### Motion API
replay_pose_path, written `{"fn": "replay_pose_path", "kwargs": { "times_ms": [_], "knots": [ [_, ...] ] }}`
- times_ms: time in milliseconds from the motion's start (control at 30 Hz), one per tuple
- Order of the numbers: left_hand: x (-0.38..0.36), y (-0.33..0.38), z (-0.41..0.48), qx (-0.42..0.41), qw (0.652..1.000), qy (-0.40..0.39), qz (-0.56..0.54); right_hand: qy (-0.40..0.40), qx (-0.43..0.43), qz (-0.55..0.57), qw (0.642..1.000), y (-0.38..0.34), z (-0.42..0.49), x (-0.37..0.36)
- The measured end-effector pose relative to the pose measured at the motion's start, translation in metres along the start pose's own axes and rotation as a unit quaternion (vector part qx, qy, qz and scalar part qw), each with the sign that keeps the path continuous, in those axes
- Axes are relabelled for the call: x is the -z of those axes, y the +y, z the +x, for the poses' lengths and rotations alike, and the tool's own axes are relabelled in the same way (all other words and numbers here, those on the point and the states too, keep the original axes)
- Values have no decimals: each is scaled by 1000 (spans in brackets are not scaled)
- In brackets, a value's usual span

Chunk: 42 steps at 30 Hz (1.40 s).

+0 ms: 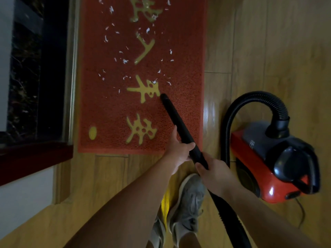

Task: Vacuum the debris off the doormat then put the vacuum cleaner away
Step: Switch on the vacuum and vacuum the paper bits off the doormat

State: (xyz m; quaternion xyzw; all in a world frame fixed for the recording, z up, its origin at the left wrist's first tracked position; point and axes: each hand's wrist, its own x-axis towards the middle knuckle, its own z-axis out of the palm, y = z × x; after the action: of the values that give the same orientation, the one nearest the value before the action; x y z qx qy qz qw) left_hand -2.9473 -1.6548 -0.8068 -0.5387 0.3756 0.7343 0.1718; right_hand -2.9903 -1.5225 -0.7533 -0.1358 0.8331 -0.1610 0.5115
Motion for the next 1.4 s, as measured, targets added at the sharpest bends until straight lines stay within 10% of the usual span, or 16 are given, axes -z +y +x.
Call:
{"fn": "replay_pose_path", "kwargs": {
  "times_ms": [1400],
  "knots": [
    [107,43,26,-10,991,85,-107,-60,82,-72,992,-102,65,-19]
  ]
}}
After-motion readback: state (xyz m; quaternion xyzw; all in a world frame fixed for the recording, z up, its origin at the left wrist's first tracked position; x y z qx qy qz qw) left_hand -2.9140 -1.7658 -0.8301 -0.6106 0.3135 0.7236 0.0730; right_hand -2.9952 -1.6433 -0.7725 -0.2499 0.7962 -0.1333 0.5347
